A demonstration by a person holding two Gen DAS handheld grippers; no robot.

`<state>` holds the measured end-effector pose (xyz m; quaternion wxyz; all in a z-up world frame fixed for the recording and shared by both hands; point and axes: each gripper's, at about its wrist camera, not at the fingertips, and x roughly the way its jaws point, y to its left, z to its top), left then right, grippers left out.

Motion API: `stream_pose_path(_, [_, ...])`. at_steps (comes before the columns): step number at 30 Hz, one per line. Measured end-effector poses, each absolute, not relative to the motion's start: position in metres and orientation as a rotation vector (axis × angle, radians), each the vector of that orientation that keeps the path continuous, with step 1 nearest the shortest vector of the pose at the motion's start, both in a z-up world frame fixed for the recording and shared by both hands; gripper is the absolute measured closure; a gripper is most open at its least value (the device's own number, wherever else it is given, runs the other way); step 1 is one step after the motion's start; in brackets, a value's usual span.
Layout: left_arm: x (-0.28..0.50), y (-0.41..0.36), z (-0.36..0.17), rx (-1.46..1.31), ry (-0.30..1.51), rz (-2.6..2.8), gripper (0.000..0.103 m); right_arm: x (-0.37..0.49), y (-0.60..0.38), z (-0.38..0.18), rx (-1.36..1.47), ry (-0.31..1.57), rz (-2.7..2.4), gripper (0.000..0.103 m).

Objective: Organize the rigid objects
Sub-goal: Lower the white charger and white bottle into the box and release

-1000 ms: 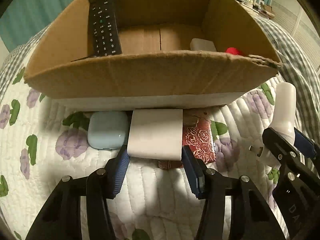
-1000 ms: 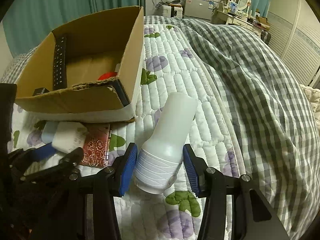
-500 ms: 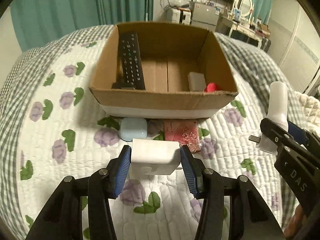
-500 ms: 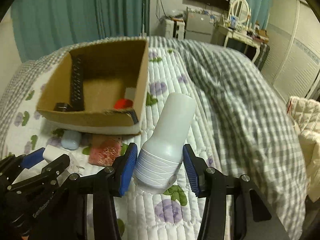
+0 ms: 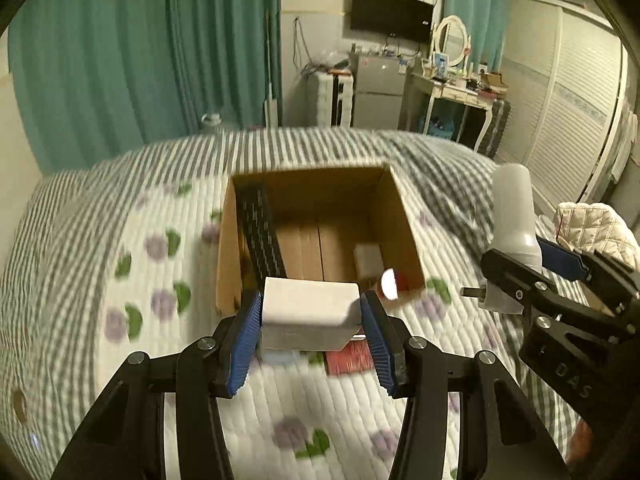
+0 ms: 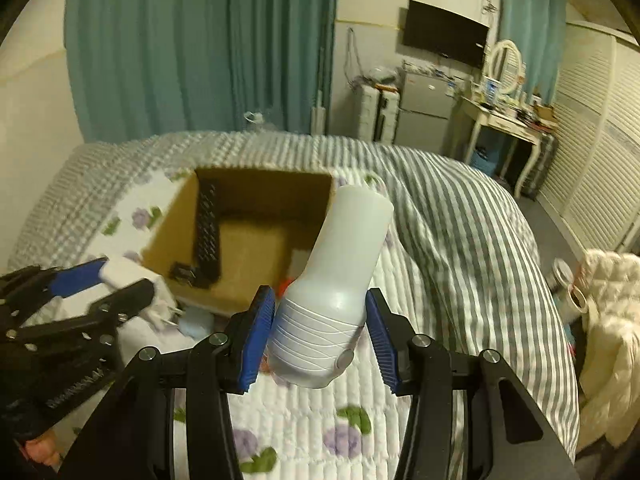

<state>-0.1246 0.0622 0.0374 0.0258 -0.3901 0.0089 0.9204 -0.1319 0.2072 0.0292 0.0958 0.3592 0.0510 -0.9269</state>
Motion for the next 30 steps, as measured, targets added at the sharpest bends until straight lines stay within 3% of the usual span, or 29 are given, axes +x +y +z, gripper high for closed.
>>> stream_pose_path(7, [-0.185,0.062,0.036,-1.169,0.115,2.864,0.052,-0.187,0.194,0.059,1.008,0.137,-2.674,0.057])
stream_pose_path(15, [-0.251,0.06,-0.026,-1.293,0.072,2.79,0.052,-0.249,0.181,0.025,1.096,0.15,-2.605,0.057])
stream_pose_path(23, [-0.273,0.061,-0.067,-1.379,0.047,2.725,0.051,-0.273,0.185,-0.011,1.137,0.099,-2.544,0.057])
stream_pose_path(30, [-0.261,0.054,-0.049,-1.349,0.107,2.789,0.049,-0.276,0.184,-0.011,1.117,0.093,-2.547,0.057])
